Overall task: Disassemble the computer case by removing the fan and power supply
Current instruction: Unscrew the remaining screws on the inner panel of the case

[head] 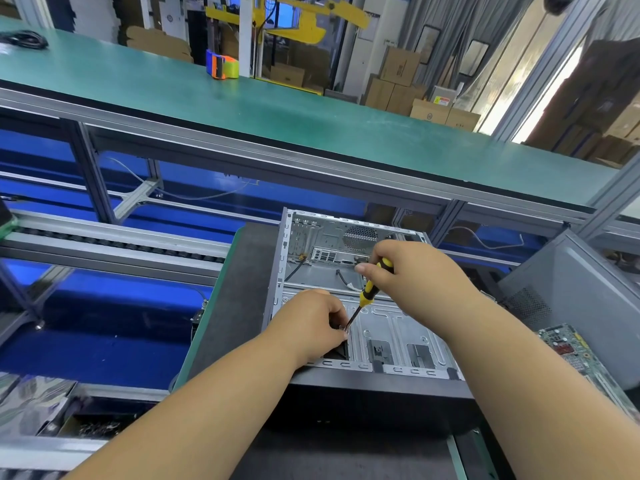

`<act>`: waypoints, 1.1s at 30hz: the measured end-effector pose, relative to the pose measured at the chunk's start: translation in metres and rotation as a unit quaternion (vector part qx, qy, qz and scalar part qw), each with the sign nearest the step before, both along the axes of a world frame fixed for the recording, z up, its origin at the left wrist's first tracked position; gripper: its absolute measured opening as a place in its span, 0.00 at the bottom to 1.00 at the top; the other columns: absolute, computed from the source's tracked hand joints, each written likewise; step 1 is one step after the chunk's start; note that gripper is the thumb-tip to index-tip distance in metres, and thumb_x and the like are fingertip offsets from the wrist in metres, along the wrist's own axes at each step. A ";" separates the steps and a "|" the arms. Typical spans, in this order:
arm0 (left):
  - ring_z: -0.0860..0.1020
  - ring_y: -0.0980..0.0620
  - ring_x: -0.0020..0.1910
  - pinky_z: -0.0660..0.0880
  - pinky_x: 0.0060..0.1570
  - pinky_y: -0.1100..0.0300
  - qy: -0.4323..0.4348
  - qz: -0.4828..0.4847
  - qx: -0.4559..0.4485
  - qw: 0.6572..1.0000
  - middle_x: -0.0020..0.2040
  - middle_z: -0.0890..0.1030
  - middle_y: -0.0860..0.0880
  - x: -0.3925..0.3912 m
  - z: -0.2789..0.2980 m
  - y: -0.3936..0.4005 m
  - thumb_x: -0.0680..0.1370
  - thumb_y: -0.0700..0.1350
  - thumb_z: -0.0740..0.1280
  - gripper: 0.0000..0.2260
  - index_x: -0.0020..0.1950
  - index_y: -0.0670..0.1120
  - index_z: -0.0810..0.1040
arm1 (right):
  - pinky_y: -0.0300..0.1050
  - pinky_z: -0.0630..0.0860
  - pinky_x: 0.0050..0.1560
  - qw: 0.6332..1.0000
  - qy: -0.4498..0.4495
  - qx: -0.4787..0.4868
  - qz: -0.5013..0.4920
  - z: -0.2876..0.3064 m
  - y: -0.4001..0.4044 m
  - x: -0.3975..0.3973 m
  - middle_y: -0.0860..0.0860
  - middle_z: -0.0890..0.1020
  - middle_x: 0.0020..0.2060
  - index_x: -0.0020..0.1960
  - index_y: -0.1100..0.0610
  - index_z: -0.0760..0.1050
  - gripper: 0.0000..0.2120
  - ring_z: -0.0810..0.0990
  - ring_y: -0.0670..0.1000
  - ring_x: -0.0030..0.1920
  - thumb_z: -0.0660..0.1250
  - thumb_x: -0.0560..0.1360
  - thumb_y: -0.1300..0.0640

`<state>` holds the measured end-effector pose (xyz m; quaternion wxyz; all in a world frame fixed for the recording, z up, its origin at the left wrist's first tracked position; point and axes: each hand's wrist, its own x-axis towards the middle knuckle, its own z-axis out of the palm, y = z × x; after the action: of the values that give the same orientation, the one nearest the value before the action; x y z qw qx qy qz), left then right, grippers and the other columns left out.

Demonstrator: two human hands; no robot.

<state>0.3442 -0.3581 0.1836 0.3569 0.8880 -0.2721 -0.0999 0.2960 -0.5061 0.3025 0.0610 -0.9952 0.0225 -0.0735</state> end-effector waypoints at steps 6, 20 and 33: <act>0.78 0.57 0.46 0.78 0.51 0.57 0.002 -0.007 0.002 1.000 0.45 0.79 0.57 0.001 -0.001 -0.002 0.73 0.49 0.73 0.03 0.42 0.58 0.81 | 0.38 0.62 0.33 0.998 0.003 0.052 0.017 -0.004 0.002 -0.002 0.42 0.74 0.41 0.49 0.49 0.71 0.04 0.72 0.42 0.40 0.63 0.75 0.52; 0.77 0.58 0.45 0.78 0.49 0.57 -0.003 -0.013 0.000 1.000 0.43 0.78 0.58 0.001 -0.002 -0.002 0.72 0.49 0.72 0.05 0.40 0.58 0.79 | 0.40 0.64 0.35 0.995 0.028 0.078 0.048 -0.002 0.002 -0.003 0.42 0.73 0.44 0.51 0.47 0.72 0.05 0.72 0.41 0.39 0.59 0.77 0.54; 0.77 0.57 0.44 0.78 0.48 0.59 0.008 -0.008 -0.001 1.000 0.43 0.79 0.57 0.002 0.000 -0.002 0.73 0.47 0.72 0.05 0.39 0.57 0.78 | 0.43 0.64 0.33 0.994 0.021 0.101 0.033 -0.005 0.005 -0.006 0.44 0.77 0.39 0.52 0.46 0.69 0.04 0.72 0.41 0.36 0.60 0.78 0.54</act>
<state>0.3458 -0.3597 0.1841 0.3594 0.8847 -0.2761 -0.1094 0.2899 -0.5015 0.2971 0.1634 -0.9854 -0.0018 -0.0480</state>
